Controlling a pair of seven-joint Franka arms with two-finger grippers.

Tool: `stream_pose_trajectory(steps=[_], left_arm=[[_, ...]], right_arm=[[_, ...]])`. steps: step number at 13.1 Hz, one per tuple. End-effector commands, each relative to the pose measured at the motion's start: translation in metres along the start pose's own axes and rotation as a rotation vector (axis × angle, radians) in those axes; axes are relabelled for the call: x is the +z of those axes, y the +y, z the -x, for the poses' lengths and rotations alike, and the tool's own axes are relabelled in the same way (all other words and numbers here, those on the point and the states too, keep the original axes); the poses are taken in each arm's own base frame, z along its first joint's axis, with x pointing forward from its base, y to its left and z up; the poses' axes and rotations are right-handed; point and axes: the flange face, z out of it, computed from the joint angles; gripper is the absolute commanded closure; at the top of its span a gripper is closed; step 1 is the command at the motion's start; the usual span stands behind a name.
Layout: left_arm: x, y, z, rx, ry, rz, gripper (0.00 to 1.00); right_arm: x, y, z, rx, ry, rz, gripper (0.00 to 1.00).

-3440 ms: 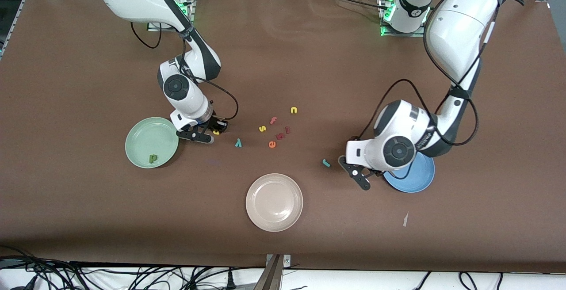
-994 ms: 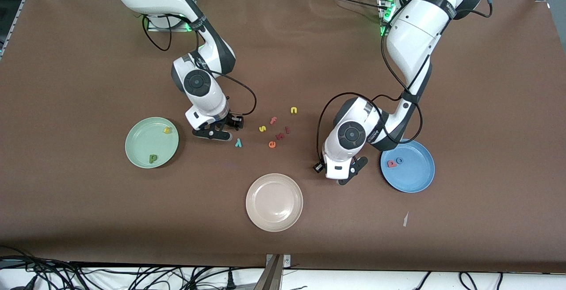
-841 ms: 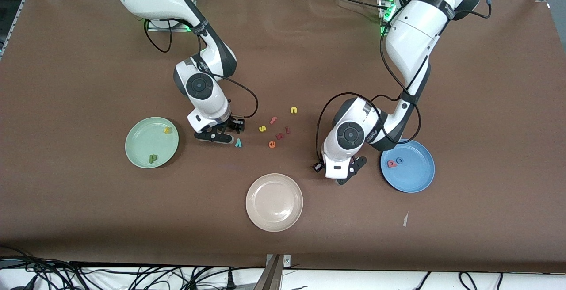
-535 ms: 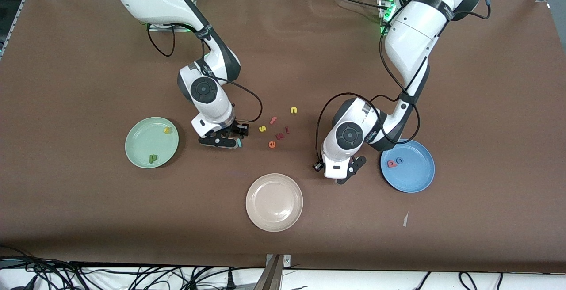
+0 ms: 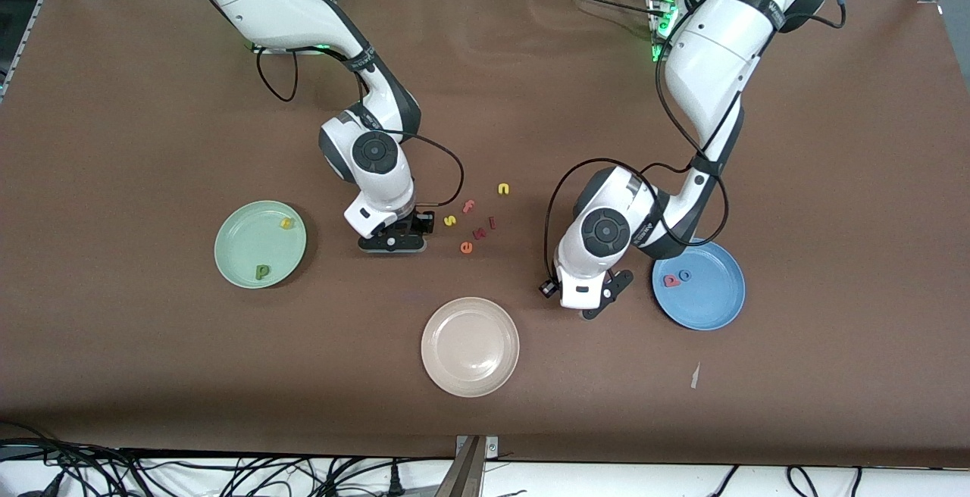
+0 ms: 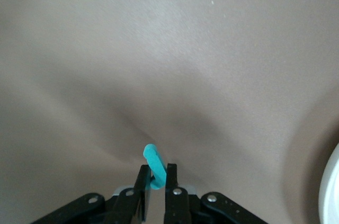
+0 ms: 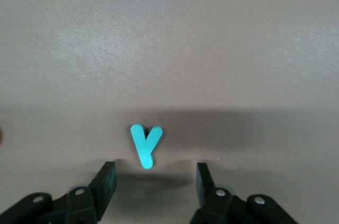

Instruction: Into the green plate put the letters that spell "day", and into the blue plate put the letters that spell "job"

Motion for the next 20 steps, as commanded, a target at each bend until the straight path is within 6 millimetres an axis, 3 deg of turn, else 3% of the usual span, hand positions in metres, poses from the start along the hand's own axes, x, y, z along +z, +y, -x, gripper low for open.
stream_pose_trajectory(steps=[1, 3, 8, 11, 13, 15, 17, 20], left_arm=[[-0.045, -0.026, -0.012, 0.137, -0.021, -0.134, 1.00], [-0.054, -0.053, -0.028, 0.341, -0.103, -0.249, 1.00], [-0.061, -0.129, -0.128, 0.609, -0.254, -0.274, 1.00], [-0.040, -0.161, -0.168, 0.691, -0.308, -0.248, 1.00], [-0.021, -0.171, -0.177, 0.695, -0.335, -0.247, 0.59], [-0.015, -0.176, -0.184, 0.693, -0.343, -0.235, 0.00], [-0.013, -0.169, -0.176, 0.688, -0.349, -0.235, 0.00], [-0.038, -0.163, -0.174, 0.694, -0.332, -0.224, 0.00]], right_arm=[[0.003, -0.005, -0.005, -0.007, 0.026, -0.002, 0.30], [0.004, -0.006, -0.005, -0.007, 0.026, -0.003, 0.35], [0.003, -0.006, -0.006, -0.027, 0.033, -0.008, 0.43], [0.005, -0.006, -0.005, -0.029, 0.034, -0.010, 0.53], [0.005, -0.006, -0.006, -0.033, 0.034, -0.009, 0.58], [0.005, -0.006, -0.006, -0.034, 0.034, -0.009, 0.58], [0.005, -0.006, -0.006, -0.036, 0.034, -0.009, 0.64], [0.005, -0.006, -0.006, -0.040, 0.034, -0.009, 0.74]])
